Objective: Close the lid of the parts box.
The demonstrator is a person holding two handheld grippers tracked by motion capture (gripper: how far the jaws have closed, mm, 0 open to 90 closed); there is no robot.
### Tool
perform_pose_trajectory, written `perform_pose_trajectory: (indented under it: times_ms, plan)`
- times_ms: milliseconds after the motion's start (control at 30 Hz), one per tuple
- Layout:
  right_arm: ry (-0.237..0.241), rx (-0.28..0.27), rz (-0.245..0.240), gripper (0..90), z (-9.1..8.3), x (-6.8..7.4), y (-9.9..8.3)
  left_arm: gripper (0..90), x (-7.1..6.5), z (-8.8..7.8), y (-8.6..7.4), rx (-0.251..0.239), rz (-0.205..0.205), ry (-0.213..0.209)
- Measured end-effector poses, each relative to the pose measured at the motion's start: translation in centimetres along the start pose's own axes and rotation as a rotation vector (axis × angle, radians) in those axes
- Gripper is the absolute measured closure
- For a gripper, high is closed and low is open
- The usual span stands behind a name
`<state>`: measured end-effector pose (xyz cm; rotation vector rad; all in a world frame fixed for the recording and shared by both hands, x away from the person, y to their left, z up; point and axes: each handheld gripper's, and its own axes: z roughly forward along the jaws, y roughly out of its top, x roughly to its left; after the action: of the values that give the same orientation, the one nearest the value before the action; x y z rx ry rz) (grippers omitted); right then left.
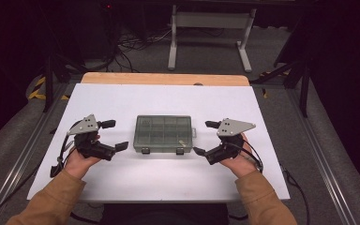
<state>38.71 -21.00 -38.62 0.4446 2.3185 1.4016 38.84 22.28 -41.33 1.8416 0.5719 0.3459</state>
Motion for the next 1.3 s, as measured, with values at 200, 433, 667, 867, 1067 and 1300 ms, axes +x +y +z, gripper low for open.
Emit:
perform_pose_trajectory:
  times_ms: [200, 433, 667, 867, 1067, 1300]
  plan:
    - [-0.030, -0.046, 0.000, 1.8, -0.7, 0.5, -1.1, 1.9, -0.3, -0.6, -1.9, -0.070, -0.005, 0.020]
    - [-0.051, -0.081, 0.016, 0.8, -1.2, 1.0, -2.9, 1.9, -0.4, -1.1, -3.6, -0.099, 0.000, 0.049]
    - [-0.070, -0.110, 0.045, 0.8, -1.7, 1.2, -4.6, 1.9, -0.2, -1.5, -5.5, -0.102, -0.026, 0.099]
    - [-0.074, -0.090, 0.074, 0.7, -1.5, 1.5, -6.3, 1.7, 0.0, -1.9, -7.0, -0.127, -0.053, 0.119]
    - [-0.083, -0.090, 0.134, 0.7, -1.0, 1.3, -7.8, 2.0, 0.1, -1.1, -7.5, -0.080, -0.044, 0.114]
    - [-0.096, -0.056, 0.129, 0.7, -0.3, 1.4, -8.3, 1.9, 0.6, -1.1, -7.7, -0.088, -0.095, 0.117]
